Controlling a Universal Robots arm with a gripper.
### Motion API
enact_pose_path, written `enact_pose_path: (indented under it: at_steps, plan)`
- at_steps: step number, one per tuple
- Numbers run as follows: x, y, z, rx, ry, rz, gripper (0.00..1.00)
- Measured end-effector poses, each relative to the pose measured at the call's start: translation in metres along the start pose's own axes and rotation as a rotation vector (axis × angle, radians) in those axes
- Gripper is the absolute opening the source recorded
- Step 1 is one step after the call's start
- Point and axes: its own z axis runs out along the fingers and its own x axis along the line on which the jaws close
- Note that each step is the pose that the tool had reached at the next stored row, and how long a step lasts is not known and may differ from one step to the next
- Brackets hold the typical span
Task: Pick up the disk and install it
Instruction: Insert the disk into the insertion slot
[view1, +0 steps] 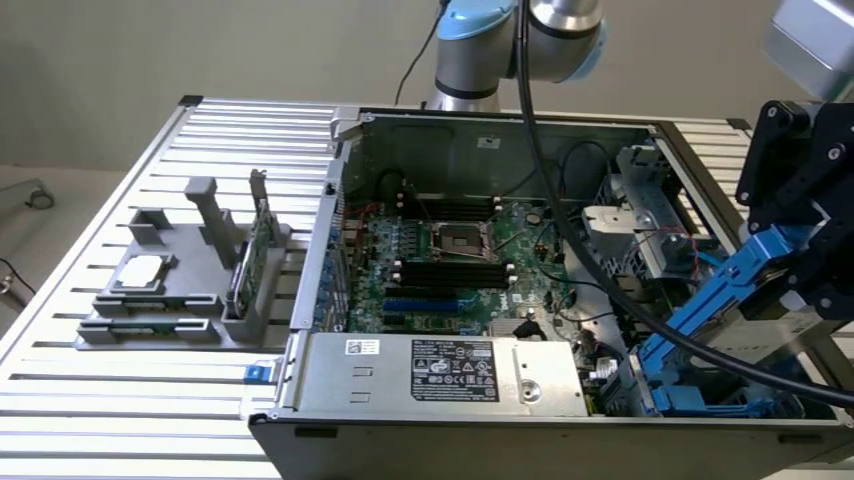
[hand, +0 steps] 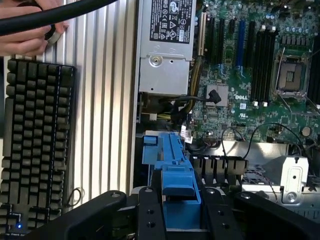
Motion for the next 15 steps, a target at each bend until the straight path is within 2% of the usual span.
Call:
enact_pose_path:
  at_steps: [6, 15]
  plan:
    - [-0.002, -0.0058, 0.0055, 0.0033, 0.0016, 0.000, 0.33]
    - [-0.002, -0.0076, 0.0162, 0.0038, 0.0017, 0.000, 0.33]
